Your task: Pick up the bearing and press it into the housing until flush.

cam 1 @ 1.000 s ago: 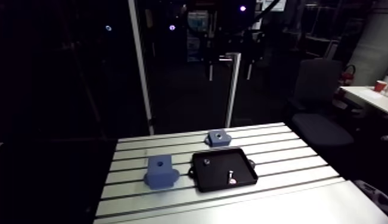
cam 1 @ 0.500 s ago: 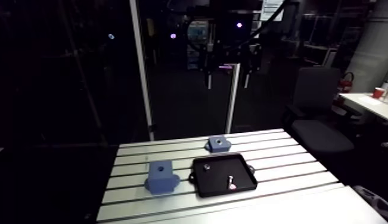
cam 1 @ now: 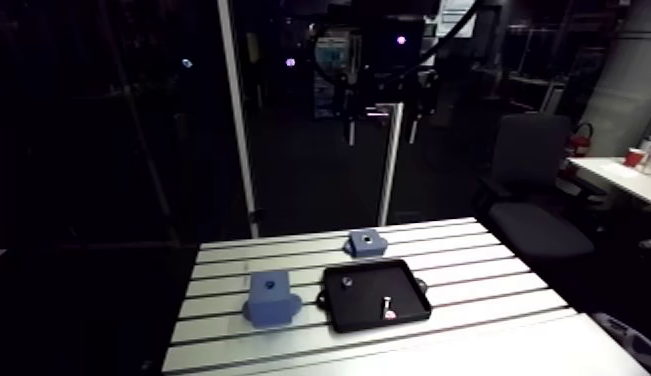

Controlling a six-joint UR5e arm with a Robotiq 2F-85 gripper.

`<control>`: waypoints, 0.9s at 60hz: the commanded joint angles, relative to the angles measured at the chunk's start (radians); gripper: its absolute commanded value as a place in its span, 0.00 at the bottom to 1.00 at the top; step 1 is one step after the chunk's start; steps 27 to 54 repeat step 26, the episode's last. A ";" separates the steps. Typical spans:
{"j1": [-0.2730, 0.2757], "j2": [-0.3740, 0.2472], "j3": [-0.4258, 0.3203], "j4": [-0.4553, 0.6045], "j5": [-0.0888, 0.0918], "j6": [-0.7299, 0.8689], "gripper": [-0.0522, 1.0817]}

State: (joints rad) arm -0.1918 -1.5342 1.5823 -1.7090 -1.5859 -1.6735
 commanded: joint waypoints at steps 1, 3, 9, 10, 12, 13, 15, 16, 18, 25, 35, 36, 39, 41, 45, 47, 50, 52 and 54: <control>0.001 -0.006 -0.003 0.009 0.001 -0.001 0.05; 0.002 -0.007 -0.002 0.009 0.001 -0.001 0.05; 0.002 -0.008 -0.002 0.009 0.002 -0.001 0.05; 0.002 -0.008 -0.002 0.009 0.002 -0.001 0.05; 0.000 -0.009 -0.002 0.009 0.001 -0.001 0.05; 0.000 -0.011 0.001 0.009 0.002 -0.001 0.05; 0.000 -0.011 0.004 0.009 0.002 -0.001 0.05; 0.000 -0.011 0.007 0.009 0.002 -0.001 0.05; 0.000 -0.011 0.010 0.009 0.002 -0.001 0.05; 0.000 -0.017 0.012 0.009 0.002 0.001 0.05; 0.000 -0.017 0.012 0.009 0.002 0.001 0.05; 0.000 -0.017 0.012 0.009 0.002 0.001 0.05; 0.000 -0.017 0.012 0.009 0.002 0.001 0.05; 0.000 -0.017 0.012 0.009 0.002 0.001 0.05; 0.000 -0.017 0.012 0.009 0.002 0.001 0.05; 0.000 -0.017 0.012 0.009 0.002 0.001 0.05; 0.000 -0.017 0.012 0.009 0.002 0.001 0.05; 0.000 -0.017 0.012 0.009 0.002 0.001 0.05; 0.000 -0.017 0.012 0.009 0.002 0.001 0.05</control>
